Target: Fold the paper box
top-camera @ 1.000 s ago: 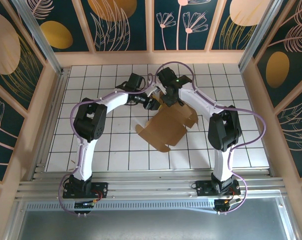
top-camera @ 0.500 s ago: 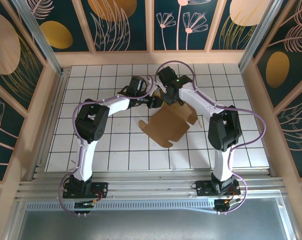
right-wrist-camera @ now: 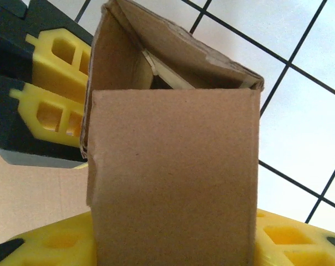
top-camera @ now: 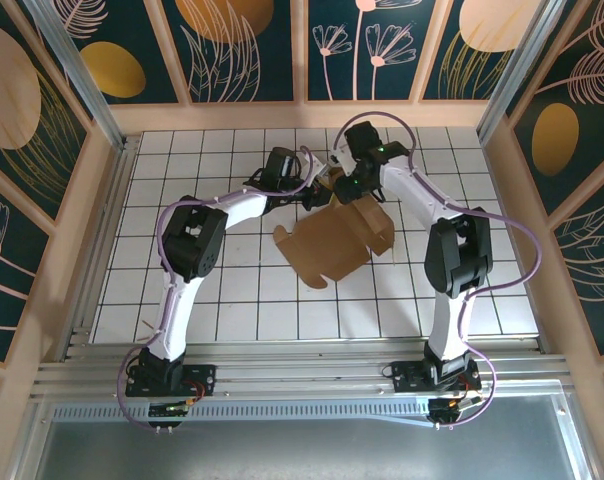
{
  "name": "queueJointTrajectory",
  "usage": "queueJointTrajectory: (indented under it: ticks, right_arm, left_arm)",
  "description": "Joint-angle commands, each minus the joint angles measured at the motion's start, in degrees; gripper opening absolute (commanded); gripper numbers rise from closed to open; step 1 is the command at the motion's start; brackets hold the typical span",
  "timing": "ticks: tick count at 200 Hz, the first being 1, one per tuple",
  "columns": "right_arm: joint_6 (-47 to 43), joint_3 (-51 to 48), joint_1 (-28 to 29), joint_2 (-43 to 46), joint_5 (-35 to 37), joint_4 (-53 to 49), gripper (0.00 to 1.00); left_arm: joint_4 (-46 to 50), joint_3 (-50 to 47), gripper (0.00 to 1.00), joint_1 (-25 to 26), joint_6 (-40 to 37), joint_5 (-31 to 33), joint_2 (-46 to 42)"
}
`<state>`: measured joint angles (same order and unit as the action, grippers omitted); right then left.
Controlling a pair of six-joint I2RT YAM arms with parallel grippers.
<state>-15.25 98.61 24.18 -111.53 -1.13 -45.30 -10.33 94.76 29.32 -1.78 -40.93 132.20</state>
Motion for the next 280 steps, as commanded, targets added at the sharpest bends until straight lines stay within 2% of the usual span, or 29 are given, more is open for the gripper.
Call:
queueJointTrajectory:
  ticks: [1, 11, 43, 83, 144, 164, 194, 204, 225, 248, 261, 280]
  right_arm:
    - [1.79, 0.71, 0.25, -0.19, -8.98, 1.92, 0.53]
    - [2.21, 0.62, -0.29, -0.1, -9.9, 2.04, 0.54]
    - [3.69, -0.12, -1.47, 0.97, -12.64, 3.55, 0.66]
    - [6.31, -0.78, -2.81, 1.64, -15.91, 6.06, 0.72]
    - [11.55, -2.94, -2.63, 0.51, -9.55, 13.24, 0.75]
    - [11.21, -5.52, -2.5, 1.45, -9.51, 17.4, 0.75]
    - [9.63, -6.67, -2.5, 1.05, -11.23, 19.36, 0.82]
    - [9.62, -7.06, -2.53, 0.86, -11.31, 19.82, 0.82]
    - [9.89, -7.98, -2.6, 0.96, -10.94, 20.73, 0.7]
    - [9.89, -8.25, -2.68, 0.83, -10.39, 20.21, 0.66]
    - [9.75, -8.88, -2.7, 1.13, -10.48, 20.41, 0.6]
    - [9.71, -9.48, -2.87, 1.65, -10.39, 20.76, 0.56]
  left_arm:
    - [-3.6, 2.51, 0.16, 1.7, 1.25, -4.48, 1.61]
    - [-3.65, 2.83, 0.15, 1.65, 1.42, -3.72, 1.86]
    - [-3.47, 4.55, 0.13, 1.86, 3.28, -4.08, 3.15]
    - [-2.85, 4.64, 0.13, 2.32, 3.34, -4.33, 4.09]
    - [-2.59, 4.68, 0.13, 2.33, 3.82, -5.08, 4.03]
    - [-2.53, 4.73, 0.14, 2.35, 3.94, -5.14, 4.04]
    - [-2.25, 4.82, 0.14, 2.36, 3.99, -5.17, 4.2]
    - [-2.24, 4.98, 0.14, 2.35, 4.13, -5.13, 4.15]
    - [-1.51, 5.47, 0.14, 2.37, 4.2, -4.91, 4.2]
    - [-1.77, 5.0, 0.15, 2.39, 4.25, -4.46, 3.74]
    - [-3.52, 3.35, 0.15, 2.37, 4.38, -3.3, 2.66]
    - [-5.42, 1.25, 0.23, 2.39, 4.67, -1.66, 0.8]
